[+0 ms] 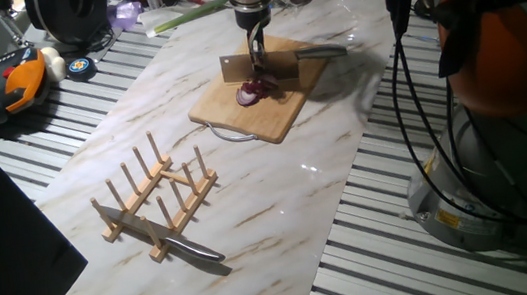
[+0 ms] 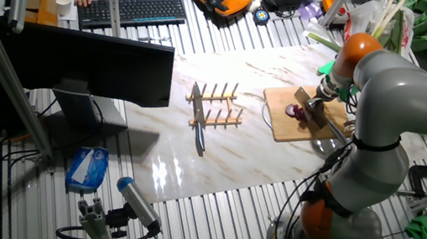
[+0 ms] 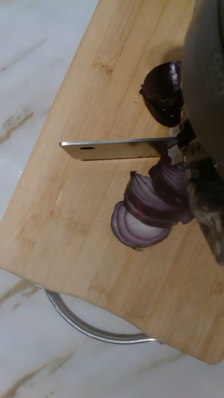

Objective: Chop the onions

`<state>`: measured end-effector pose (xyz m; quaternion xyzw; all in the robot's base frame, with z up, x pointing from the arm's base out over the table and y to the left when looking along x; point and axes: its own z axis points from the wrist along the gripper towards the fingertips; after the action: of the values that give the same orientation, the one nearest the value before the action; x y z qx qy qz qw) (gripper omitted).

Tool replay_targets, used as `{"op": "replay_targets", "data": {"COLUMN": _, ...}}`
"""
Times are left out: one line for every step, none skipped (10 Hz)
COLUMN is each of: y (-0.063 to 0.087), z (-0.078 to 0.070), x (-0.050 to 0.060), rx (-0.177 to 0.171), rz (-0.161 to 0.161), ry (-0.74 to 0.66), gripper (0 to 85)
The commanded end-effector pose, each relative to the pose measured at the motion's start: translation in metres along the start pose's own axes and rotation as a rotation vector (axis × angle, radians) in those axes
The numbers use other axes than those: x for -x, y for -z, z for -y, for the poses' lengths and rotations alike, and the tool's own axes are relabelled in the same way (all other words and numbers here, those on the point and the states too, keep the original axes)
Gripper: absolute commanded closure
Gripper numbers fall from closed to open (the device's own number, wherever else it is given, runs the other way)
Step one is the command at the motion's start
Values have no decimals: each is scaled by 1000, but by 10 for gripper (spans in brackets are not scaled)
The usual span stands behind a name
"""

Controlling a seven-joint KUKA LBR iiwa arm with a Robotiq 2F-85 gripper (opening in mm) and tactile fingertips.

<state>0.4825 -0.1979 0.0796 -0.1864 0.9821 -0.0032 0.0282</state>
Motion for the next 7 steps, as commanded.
{"op": "replay_targets", "data": {"y": 0, "z": 0, "x": -1, "rx": 0, "rz": 2, "ry": -1, "gripper": 843}}
{"op": "replay_targets", "data": {"y": -1, "z": -1, "x": -1, "rx": 4, "rz": 4, "ry": -4, "gripper": 843}}
{"op": "replay_targets", "data": {"y": 1, "z": -1, "x": -1, "rx": 7, "rz": 5, "ry": -7, "gripper": 843}}
{"op": "replay_targets", "data": {"y": 3, "z": -2, "x": -2, "rx": 8, "rz": 5, "ry": -12, "gripper": 843}}
{"op": "replay_targets", "data": {"y": 6, "z": -2, "x": -2, "rx": 9, "rz": 4, "ry": -13, "gripper": 843}}
{"op": "replay_targets", "data": {"y": 8, "z": -2, "x": -2, "rx": 7, "rz": 2, "ry": -15, "gripper": 843}}
{"op": "replay_targets", "data": {"y": 6, "z": -2, "x": -2, "rx": 5, "rz": 1, "ry": -15, "gripper": 843}}
